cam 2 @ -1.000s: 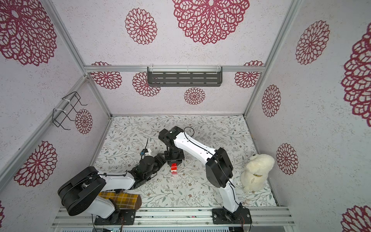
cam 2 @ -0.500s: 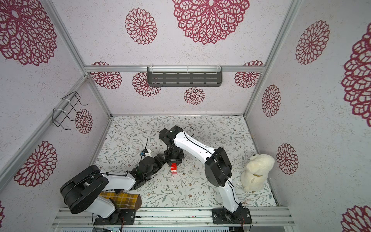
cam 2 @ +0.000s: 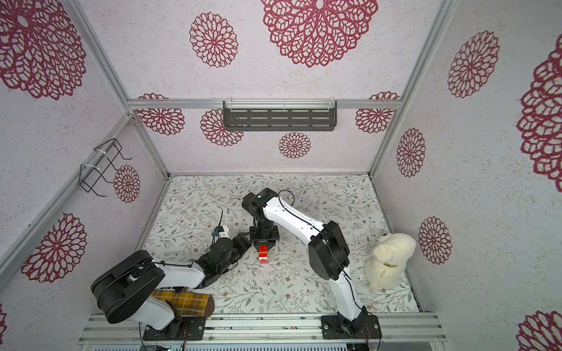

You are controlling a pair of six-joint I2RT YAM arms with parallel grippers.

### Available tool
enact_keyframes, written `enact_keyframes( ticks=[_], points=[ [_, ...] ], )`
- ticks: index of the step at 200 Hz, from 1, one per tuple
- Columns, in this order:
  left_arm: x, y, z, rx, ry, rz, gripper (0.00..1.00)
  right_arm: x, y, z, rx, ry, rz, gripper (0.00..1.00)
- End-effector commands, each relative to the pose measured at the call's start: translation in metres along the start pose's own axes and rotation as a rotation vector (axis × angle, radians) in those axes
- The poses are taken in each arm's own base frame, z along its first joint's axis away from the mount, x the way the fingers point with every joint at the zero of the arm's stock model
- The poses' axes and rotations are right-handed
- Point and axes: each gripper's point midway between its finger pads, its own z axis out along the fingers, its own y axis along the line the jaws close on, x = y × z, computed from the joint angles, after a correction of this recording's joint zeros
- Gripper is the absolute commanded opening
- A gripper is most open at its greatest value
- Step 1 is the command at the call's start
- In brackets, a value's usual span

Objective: Assemble an ice cream with lego
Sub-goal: Assemble the lego brick with the lego brick.

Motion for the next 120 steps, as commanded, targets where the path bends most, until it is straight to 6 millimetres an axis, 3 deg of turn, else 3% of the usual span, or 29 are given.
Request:
enact_keyframes(
  ticks=[1,120],
  points=[
    [0.0,0.001,0.0,0.012,-0.003,-0.002,0.67,-0.012,-0.005,0.014,0.034,-0.001,0.022,0.22],
    [0.003,0.004,0.002,0.009,0.005,-0.005,0.67,-0.027,0.002,0.019,0.036,-0.02,-0.014,0.47]
  ],
)
